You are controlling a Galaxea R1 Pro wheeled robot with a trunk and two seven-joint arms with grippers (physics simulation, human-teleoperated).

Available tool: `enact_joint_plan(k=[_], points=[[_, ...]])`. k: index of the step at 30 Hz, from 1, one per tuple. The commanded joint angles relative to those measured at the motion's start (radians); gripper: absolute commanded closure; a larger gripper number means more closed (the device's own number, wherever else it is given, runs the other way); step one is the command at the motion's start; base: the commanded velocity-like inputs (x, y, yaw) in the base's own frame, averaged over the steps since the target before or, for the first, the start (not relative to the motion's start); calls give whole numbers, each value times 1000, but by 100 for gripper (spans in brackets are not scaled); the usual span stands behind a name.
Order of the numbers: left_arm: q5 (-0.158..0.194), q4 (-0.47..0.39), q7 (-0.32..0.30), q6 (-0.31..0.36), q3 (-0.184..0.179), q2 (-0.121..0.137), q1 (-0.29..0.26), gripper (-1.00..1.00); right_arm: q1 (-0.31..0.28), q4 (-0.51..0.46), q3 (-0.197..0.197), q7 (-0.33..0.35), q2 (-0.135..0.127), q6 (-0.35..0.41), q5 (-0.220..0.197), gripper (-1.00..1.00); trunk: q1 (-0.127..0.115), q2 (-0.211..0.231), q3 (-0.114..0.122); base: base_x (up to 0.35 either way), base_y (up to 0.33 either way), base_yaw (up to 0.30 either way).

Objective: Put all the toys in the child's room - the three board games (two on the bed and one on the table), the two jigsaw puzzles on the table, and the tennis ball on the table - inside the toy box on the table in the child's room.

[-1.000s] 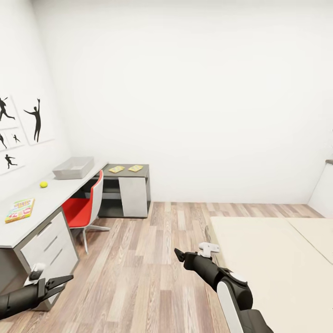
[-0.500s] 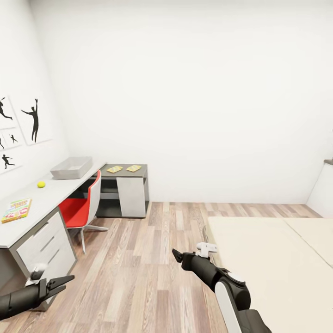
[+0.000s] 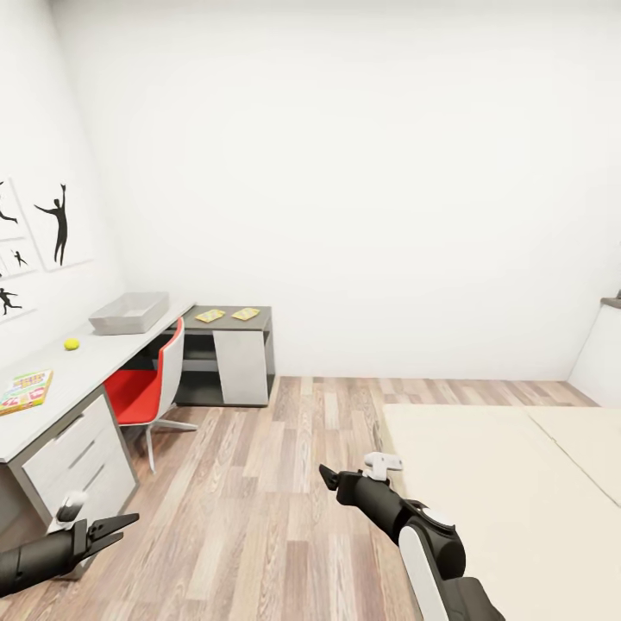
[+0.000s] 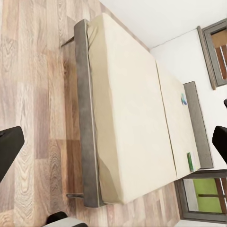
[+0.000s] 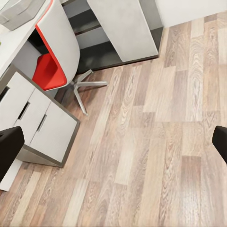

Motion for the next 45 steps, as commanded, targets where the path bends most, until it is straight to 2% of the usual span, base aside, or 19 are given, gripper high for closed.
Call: enact_joint_plan(k=[1,45], points=[[1,0,-3,10,1,0,0,-100,0,-1,-1,4,0,5,1,-100,0,-1,0,0,-40,0],[1,0,-8,10,1,0,0,-100,0,3,0,4,0,-36,-3,-100,0,-1,0,0,-3,0]])
